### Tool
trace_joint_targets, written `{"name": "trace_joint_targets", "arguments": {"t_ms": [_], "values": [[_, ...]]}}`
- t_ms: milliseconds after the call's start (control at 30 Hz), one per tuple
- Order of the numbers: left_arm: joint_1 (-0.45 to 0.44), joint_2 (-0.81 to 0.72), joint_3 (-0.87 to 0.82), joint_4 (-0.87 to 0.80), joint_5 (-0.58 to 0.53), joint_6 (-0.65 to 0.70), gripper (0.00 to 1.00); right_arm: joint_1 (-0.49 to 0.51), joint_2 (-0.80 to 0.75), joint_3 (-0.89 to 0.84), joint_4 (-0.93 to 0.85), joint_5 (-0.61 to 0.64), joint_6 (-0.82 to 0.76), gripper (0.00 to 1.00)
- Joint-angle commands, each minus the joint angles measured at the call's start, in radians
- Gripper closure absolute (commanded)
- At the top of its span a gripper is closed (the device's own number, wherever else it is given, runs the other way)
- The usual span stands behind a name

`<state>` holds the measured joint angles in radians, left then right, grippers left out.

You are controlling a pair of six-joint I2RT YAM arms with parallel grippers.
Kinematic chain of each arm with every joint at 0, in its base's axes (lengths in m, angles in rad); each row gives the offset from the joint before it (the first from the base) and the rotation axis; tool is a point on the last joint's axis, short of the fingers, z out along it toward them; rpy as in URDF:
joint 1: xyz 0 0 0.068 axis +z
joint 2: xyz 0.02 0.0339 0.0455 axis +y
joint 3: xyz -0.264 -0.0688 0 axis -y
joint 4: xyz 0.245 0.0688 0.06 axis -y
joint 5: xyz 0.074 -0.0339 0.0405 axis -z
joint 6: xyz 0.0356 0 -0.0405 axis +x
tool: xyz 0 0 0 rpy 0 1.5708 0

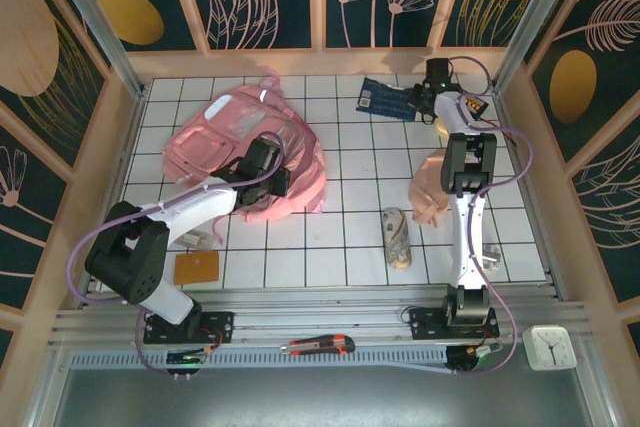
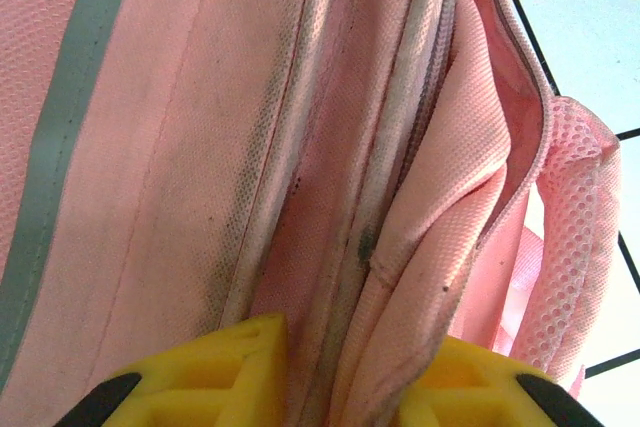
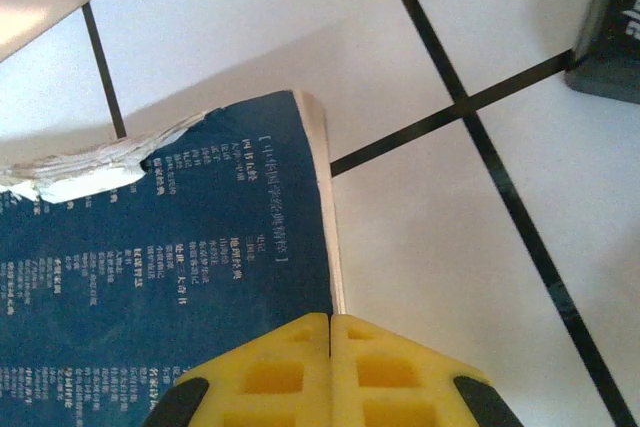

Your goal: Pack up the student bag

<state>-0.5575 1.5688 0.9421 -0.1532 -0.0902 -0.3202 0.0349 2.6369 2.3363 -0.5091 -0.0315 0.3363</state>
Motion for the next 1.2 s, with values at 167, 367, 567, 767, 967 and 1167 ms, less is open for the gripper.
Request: {"name": "trace_joint_targets", "arguments": {"t_ms": [167, 367, 567, 767, 967, 1167], "values": [[0.021, -0.075, -0.043, -0.029, -0.046, -0.006, 0.73, 0.125, -0.122, -0.27, -0.091, 0.01, -0.106, 1.0], [0.024, -0.093, -0.044, -0.007, -0.062, -0.005, 0.73, 0.251, -0.46, -0.793, 0.001, 0.019, -0.065, 1.0], [0.027, -0.074, -0.005, 0.009, -0.069, 0.008, 0.73, 0.359, -0.719, -1.084, -0.05, -0.054, 0.019, 1.0], [0.028, -0.029, 0.063, 0.039, -0.044, -0.02, 0.73, 0.221, -0.777, -0.969, -0.008, -0.222, -0.026, 0.4], [0.028, 0.017, 0.095, 0.048, -0.014, -0.056, 0.74, 0.101, -0.512, -0.611, 0.026, -0.191, -0.093, 0.28], [0.028, 0.005, 0.083, 0.017, -0.026, -0.06, 0.74, 0.05, -0.239, -0.299, 0.009, -0.238, -0.108, 0.27]]}}
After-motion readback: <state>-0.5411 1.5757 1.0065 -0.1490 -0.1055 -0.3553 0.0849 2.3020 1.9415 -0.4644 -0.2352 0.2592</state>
